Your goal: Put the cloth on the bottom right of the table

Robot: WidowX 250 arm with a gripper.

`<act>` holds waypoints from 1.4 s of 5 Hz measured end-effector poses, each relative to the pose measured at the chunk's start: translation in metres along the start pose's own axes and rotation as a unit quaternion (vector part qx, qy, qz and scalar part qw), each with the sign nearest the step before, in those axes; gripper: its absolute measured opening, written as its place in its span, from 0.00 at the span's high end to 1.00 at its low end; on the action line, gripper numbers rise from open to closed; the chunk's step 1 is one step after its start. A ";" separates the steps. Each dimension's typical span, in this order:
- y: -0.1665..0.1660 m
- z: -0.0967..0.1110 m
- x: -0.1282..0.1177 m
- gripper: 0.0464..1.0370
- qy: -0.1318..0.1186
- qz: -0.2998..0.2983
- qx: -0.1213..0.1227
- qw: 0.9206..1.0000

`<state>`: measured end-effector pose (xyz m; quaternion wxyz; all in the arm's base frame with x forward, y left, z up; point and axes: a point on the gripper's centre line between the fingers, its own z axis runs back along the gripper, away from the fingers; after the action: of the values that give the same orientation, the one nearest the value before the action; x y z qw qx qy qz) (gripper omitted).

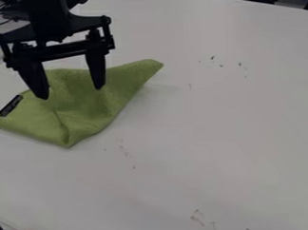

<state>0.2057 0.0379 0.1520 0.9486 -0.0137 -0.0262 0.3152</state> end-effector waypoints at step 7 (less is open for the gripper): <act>0.047 -0.147 0.102 0.04 0.106 -0.070 0.004 0.992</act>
<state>0.2680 0.1354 0.0073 0.9658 -0.0411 0.0755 0.2446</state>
